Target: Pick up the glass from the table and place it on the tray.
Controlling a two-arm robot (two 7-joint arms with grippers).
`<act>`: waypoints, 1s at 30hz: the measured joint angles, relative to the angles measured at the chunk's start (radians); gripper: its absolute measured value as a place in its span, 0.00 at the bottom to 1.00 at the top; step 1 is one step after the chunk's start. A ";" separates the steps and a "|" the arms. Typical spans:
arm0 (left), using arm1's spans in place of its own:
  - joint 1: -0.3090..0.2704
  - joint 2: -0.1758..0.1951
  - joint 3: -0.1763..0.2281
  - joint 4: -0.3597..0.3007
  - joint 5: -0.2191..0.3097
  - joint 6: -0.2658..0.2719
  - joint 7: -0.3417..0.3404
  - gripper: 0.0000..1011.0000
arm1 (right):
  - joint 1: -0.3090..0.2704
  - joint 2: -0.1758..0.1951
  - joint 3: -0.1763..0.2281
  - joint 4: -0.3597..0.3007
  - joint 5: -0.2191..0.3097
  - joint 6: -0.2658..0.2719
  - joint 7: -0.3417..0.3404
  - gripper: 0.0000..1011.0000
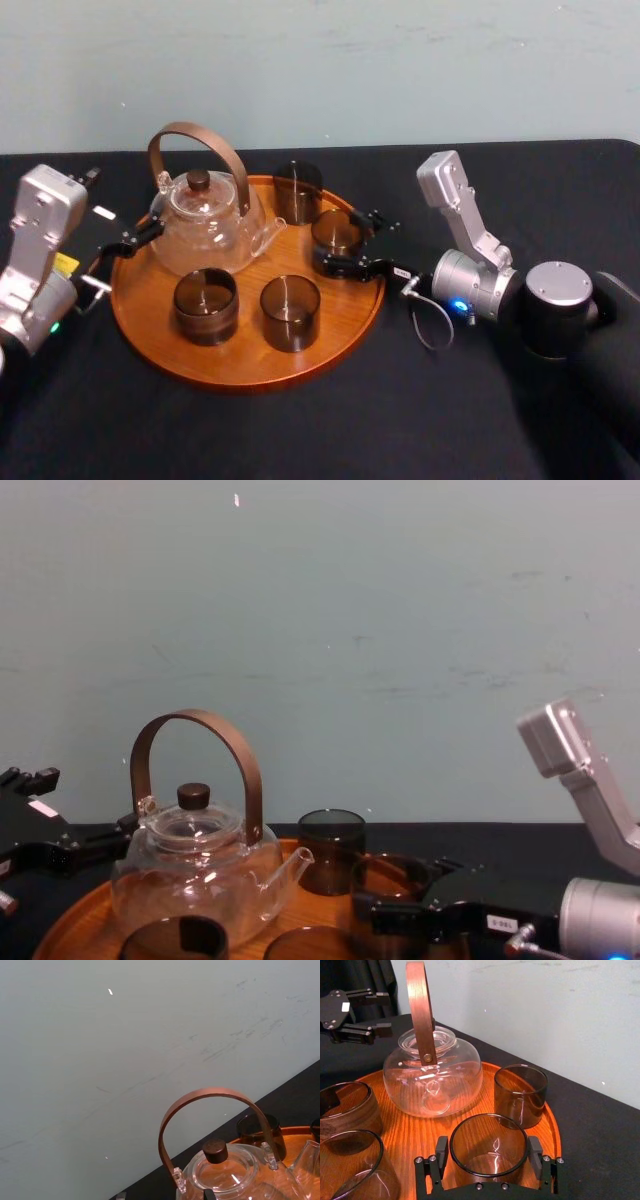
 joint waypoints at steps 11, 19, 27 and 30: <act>0.000 0.000 0.000 0.000 0.000 0.000 0.000 0.99 | -0.067 0.055 0.029 -0.161 0.012 0.017 -0.030 0.99; 0.000 0.000 0.000 0.000 0.000 0.000 0.000 0.99 | -0.137 0.110 0.056 -0.326 0.043 0.039 -0.049 0.99; 0.000 0.000 0.000 0.000 0.000 0.000 0.000 0.99 | -0.226 0.174 0.096 -0.471 0.082 0.038 -0.075 0.99; 0.000 0.000 0.000 0.000 0.000 0.000 0.000 0.99 | -0.258 0.196 0.117 -0.509 0.094 0.030 -0.094 0.99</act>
